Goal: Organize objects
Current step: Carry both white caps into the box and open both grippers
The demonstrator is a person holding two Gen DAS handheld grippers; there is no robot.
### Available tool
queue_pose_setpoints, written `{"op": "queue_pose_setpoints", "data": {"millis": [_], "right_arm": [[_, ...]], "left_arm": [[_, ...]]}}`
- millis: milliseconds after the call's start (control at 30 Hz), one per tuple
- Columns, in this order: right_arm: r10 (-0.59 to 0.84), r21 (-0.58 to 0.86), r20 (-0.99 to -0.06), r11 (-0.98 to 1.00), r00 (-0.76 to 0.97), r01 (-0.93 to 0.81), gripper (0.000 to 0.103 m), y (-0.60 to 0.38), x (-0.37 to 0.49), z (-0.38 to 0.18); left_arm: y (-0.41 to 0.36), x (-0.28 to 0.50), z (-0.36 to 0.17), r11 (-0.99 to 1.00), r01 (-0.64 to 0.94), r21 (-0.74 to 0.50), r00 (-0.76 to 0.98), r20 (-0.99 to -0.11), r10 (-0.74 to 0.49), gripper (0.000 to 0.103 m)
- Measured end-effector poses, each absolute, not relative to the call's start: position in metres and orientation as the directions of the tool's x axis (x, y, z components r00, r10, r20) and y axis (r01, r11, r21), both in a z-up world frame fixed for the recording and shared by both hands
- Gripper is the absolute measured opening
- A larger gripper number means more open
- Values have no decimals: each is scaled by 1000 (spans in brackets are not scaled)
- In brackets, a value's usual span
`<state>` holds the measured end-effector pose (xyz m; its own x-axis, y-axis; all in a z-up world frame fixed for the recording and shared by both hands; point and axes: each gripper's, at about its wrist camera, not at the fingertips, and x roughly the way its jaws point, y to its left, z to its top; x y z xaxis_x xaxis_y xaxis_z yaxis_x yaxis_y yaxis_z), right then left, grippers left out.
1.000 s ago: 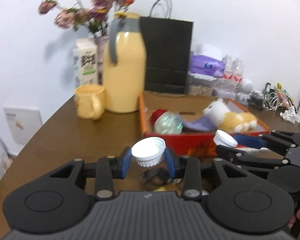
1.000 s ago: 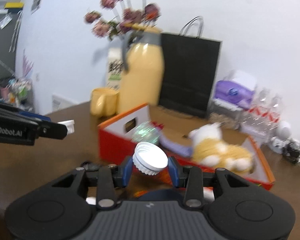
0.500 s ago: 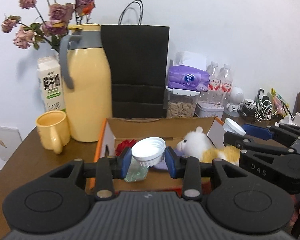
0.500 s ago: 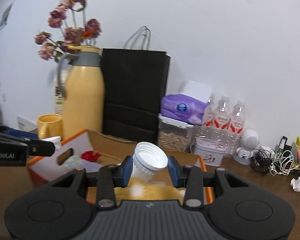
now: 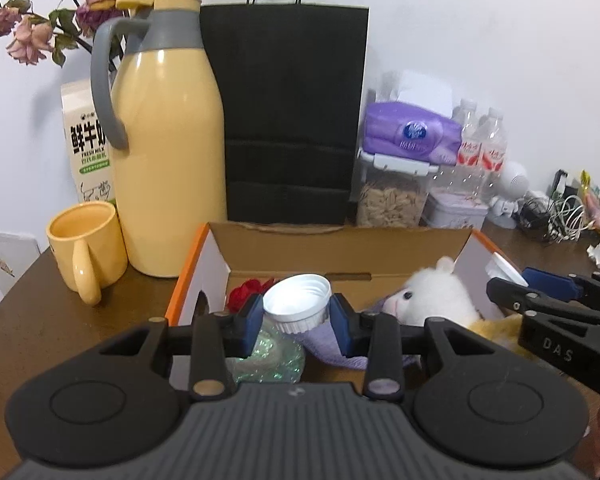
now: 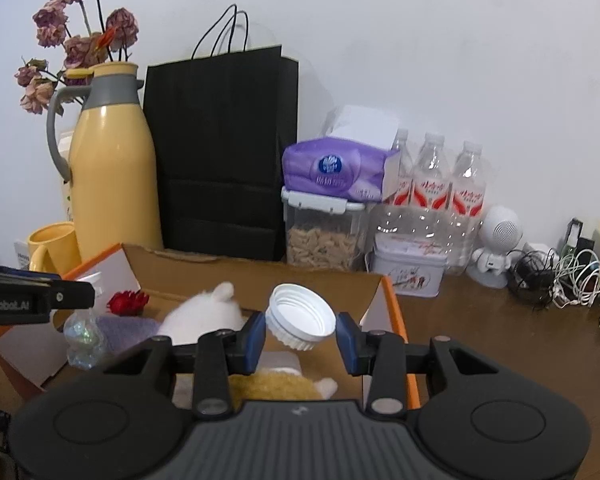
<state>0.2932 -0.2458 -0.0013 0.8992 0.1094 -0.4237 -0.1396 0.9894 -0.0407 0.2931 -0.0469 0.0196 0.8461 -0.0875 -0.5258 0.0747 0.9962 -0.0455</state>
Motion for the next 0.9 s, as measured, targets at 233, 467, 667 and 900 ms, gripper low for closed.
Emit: {"op": "queue_pose_setpoints", "data": {"millis": [233,467,667,900], "right_arm": [[116,-41,-431,988,895,-147,38,-246,291,-3],[123,-23,-401,989,908,-144,77,-251,283,4],[165,28,-392,985,905,-168,103,-255,278,8],[149,24,-400,988,904,-153,103,-253,278,7]], "left_arm": [[-49,289,19,998,62,-18,857,-511,-62,42],[-47,280,26,1000,19,12,888,-459,-11,100],[-40,280,28,1000,-18,-9,888,-459,12,103],[-41,278,28,1000,-11,-5,888,-459,8,103]]}}
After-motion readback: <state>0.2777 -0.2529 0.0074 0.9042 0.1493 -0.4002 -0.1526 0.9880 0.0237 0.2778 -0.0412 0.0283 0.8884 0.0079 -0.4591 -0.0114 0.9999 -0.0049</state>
